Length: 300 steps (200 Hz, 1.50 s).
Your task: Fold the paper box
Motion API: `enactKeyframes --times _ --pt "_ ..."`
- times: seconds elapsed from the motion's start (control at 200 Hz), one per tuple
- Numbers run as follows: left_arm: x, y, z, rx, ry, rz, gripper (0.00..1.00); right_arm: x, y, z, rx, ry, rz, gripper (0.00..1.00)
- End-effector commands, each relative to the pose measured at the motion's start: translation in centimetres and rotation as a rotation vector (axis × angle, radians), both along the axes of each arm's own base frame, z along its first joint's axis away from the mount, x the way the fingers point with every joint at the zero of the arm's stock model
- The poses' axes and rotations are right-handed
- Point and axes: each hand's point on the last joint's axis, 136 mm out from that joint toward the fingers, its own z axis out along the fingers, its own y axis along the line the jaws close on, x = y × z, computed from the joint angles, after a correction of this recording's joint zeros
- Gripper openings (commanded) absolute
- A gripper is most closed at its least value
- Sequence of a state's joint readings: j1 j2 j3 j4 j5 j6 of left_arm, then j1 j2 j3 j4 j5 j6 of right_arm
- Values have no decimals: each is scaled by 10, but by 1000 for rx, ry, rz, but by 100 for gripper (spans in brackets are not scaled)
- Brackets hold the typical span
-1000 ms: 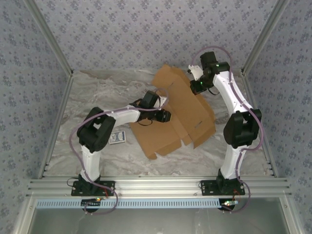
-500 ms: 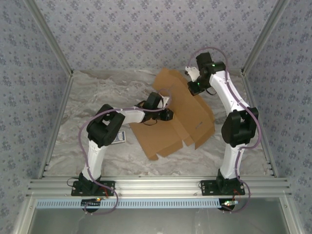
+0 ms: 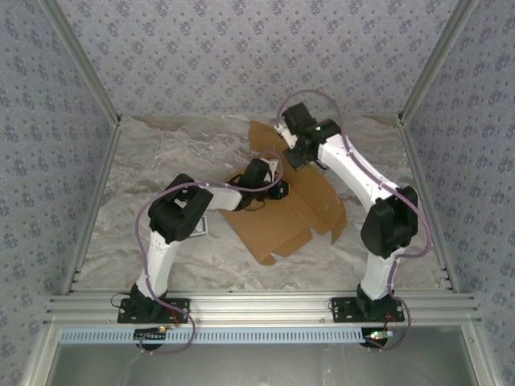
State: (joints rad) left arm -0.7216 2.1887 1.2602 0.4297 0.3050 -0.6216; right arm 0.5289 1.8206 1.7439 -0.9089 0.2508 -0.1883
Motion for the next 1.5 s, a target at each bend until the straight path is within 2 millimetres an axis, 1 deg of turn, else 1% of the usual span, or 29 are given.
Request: enactKeyframes --times 0.0,0.19,0.285,0.395,0.465,0.57,0.61,0.675,0.799,0.859,0.924,1.049,1.149,1.224,1.314,1.384,1.429,1.494 --pt "-16 8 -47 33 90 47 12 -4 12 4 -3 -102 -37 0" --pt "-15 11 -48 -16 76 81 13 -18 30 -4 -11 -176 -28 0" --pt "-16 11 -46 -33 78 87 13 -20 30 -9 -16 -180 -32 0" --pt "-16 13 -39 -45 69 91 14 -16 25 -7 -29 -185 -36 0" --pt "-16 14 -31 -56 59 91 15 -14 24 -6 -31 -192 -28 0" --pt "-12 16 -21 -86 59 100 16 -13 29 -7 -11 -188 -6 0" --pt "-11 17 -19 -96 59 103 16 -14 33 -10 0 -179 0 0" --pt "-9 18 -22 -92 62 106 16 -18 39 -16 7 -166 6 0" --pt "-9 19 -32 -117 83 125 15 -25 47 -31 -31 -161 16 0" --pt "-9 20 -36 -127 92 131 15 -26 50 -35 -33 -157 17 0" --pt "-9 21 -38 -127 96 133 14 -26 53 -34 -35 -160 22 0" --pt "-9 26 -35 -128 88 141 15 -20 49 -24 -54 -189 19 0" --pt "-6 31 -33 -123 81 148 15 -19 51 -17 -42 -198 27 0" --pt "-3 33 -37 -119 85 155 15 -24 58 -21 -11 -181 36 0" --pt "-3 35 -42 -125 93 163 15 -35 66 -35 -8 -148 51 0" --pt "-4 34 -44 -131 99 164 15 -37 67 -43 -27 -139 51 0" --pt "-5 34 -43 -134 97 162 15 -34 65 -43 -45 -148 47 0" --pt "-5 36 -39 -132 90 160 16 -26 56 -34 -64 -172 35 0"
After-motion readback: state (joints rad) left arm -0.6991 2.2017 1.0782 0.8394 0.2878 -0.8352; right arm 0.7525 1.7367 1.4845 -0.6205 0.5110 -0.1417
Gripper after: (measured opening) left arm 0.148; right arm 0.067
